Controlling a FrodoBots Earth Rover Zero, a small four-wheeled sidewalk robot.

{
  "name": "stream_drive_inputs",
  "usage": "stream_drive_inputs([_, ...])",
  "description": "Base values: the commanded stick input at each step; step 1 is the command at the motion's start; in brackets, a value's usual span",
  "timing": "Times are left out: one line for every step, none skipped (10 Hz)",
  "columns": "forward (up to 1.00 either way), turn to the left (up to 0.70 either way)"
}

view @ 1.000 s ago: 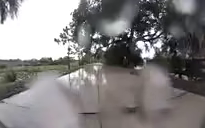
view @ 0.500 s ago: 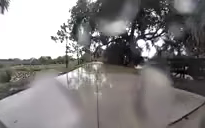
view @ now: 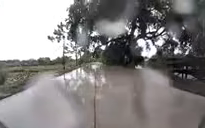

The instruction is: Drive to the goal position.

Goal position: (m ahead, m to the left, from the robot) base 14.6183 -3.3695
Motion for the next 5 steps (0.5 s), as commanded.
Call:
stream_drive_inputs([0.85,0.00])
stream_drive_inputs([0.85,0.00])
stream_drive_inputs([0.85,0.00])
stream_drive_inputs([0.85,0.00])
stream_drive_inputs([0.85,0.00])
